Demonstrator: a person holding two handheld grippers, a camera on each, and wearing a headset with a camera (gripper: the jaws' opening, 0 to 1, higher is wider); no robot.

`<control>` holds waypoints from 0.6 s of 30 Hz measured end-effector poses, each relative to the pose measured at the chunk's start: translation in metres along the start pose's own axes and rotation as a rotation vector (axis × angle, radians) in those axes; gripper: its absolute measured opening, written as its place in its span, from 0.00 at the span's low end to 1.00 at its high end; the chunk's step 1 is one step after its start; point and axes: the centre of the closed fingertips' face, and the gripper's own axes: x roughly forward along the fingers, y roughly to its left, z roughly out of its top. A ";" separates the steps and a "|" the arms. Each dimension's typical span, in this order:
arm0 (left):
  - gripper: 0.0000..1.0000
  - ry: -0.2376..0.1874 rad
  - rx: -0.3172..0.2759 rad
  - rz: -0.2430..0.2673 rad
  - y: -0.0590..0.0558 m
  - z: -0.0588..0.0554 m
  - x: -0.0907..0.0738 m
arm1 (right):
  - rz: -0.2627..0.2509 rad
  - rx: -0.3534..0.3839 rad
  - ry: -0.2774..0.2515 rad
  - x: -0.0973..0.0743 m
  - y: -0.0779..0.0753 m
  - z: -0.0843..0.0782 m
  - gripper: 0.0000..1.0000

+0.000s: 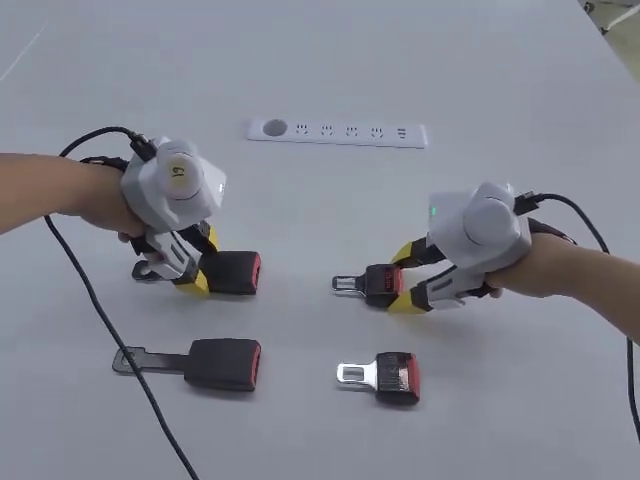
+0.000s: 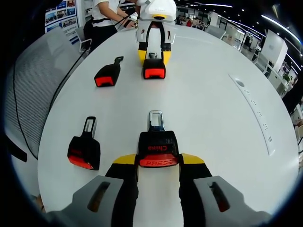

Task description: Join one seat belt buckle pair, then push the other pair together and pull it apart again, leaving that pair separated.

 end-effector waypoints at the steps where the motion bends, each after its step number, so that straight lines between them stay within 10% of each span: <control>1: 0.31 -0.001 -0.002 0.000 0.000 0.000 0.000 | -0.001 -0.001 0.000 0.001 0.000 0.001 0.31; 18: 0.31 -0.004 -0.017 0.005 0.000 0.001 0.000 | 0.006 -0.010 -0.015 0.016 -0.002 0.023 0.31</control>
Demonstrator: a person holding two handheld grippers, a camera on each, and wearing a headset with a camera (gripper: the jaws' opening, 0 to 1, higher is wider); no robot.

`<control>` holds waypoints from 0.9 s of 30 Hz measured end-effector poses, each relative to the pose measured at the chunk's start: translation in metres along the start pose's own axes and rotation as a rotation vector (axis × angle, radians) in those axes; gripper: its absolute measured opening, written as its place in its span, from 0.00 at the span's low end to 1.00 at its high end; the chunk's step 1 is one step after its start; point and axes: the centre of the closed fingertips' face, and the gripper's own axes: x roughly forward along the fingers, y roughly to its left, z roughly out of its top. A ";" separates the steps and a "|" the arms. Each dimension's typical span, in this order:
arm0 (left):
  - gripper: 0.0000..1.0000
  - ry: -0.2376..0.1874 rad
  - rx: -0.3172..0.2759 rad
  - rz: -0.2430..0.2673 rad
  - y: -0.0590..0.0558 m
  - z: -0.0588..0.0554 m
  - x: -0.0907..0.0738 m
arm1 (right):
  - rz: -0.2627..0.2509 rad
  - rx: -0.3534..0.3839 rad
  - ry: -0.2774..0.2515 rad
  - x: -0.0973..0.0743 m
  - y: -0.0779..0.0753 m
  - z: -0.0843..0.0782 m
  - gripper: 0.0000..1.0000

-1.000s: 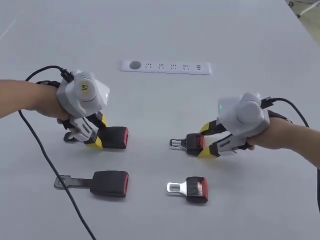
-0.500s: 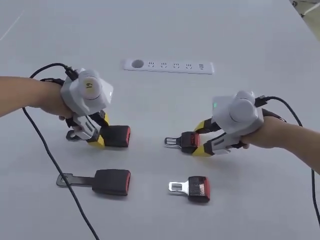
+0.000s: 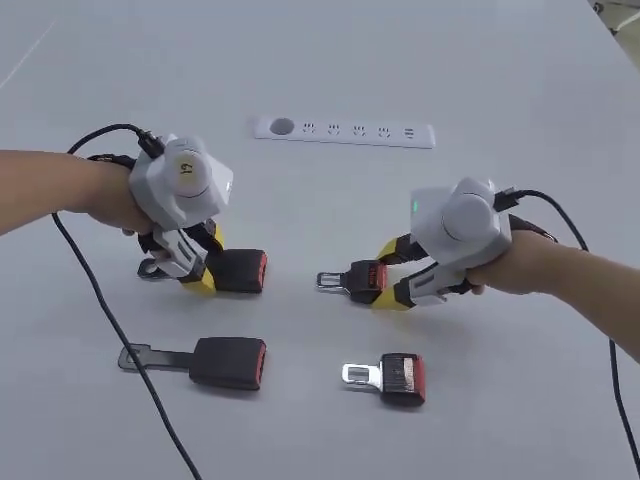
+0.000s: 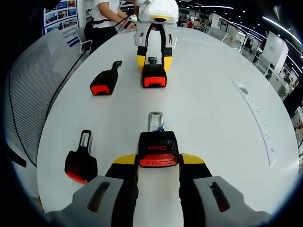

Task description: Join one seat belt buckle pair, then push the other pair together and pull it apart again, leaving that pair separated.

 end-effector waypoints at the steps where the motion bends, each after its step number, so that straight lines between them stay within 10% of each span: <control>1: 0.31 -0.001 -0.001 0.000 0.000 0.000 0.000 | 0.001 0.001 -0.003 0.001 0.000 0.002 0.31; 27: 0.31 0.003 -0.002 -0.001 -0.001 0.000 0.000 | 0.010 -0.039 -0.025 0.031 0.000 0.044 0.31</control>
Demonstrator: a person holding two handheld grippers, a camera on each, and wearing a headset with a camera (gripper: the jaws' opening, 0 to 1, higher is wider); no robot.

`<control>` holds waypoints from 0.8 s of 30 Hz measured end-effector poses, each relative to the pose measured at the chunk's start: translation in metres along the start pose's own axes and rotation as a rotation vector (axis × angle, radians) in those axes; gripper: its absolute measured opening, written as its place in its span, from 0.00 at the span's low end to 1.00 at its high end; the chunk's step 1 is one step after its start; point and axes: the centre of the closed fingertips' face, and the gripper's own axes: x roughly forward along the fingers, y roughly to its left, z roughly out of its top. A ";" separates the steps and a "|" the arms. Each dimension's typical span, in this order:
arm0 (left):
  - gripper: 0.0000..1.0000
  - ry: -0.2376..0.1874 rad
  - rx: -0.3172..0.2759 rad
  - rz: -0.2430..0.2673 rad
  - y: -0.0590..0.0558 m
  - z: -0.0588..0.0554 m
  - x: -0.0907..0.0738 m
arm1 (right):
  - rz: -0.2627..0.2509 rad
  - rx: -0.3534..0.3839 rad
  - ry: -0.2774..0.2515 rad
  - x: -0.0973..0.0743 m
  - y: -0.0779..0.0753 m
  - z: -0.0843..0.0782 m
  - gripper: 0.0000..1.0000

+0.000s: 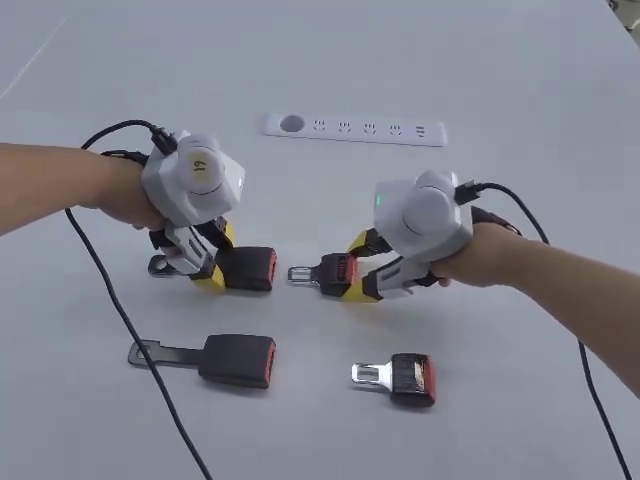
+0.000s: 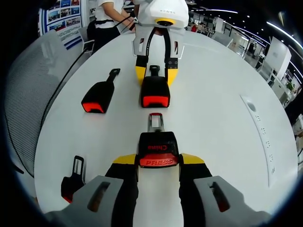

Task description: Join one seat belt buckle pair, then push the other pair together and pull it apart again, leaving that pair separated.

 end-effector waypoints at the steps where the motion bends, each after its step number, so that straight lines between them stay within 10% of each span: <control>1: 0.31 -0.001 0.000 0.000 0.000 0.000 0.000 | 0.002 -0.002 -0.001 0.001 0.001 0.001 0.31; 24: 0.31 -0.008 -0.001 0.014 -0.001 0.000 0.000 | -0.003 0.004 -0.026 0.016 0.001 0.019 0.31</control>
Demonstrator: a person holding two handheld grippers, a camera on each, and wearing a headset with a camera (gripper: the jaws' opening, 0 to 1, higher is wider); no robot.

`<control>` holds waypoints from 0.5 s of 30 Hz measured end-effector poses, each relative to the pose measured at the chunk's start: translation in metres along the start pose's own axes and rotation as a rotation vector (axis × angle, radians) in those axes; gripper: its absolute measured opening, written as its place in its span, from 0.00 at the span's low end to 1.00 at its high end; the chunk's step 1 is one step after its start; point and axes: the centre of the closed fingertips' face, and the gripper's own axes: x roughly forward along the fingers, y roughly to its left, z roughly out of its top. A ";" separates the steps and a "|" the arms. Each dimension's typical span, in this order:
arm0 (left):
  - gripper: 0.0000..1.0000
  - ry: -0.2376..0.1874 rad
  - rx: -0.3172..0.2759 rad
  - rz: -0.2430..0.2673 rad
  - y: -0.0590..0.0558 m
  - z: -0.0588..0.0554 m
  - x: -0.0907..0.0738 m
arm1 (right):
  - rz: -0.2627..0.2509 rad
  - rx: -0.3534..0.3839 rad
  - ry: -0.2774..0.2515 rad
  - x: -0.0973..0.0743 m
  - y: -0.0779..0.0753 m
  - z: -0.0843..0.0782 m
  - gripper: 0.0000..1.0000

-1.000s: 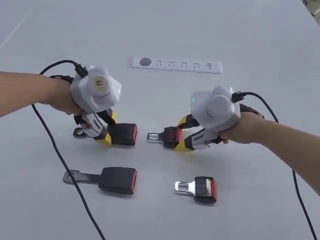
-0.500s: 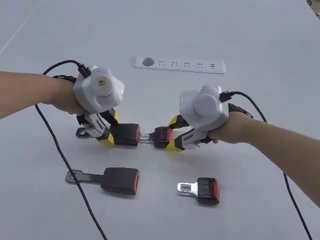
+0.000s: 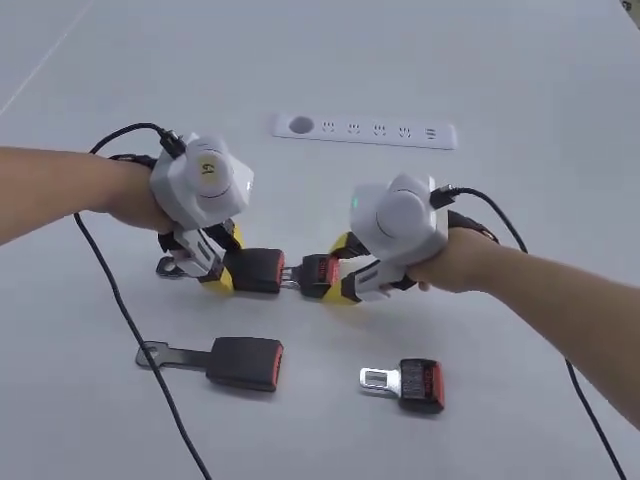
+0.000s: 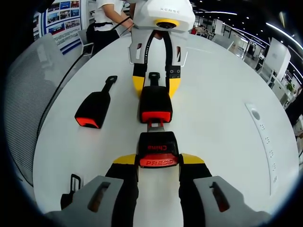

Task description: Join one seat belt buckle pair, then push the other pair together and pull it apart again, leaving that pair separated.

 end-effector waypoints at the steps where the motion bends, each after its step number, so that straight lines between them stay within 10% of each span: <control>1: 0.31 -0.003 -0.003 0.002 0.000 0.000 0.000 | -0.001 0.001 -0.004 0.000 0.000 0.000 0.31; 15: 0.31 -0.037 -0.008 0.019 0.000 0.001 0.000 | -0.017 0.015 -0.027 0.001 0.001 0.002 0.30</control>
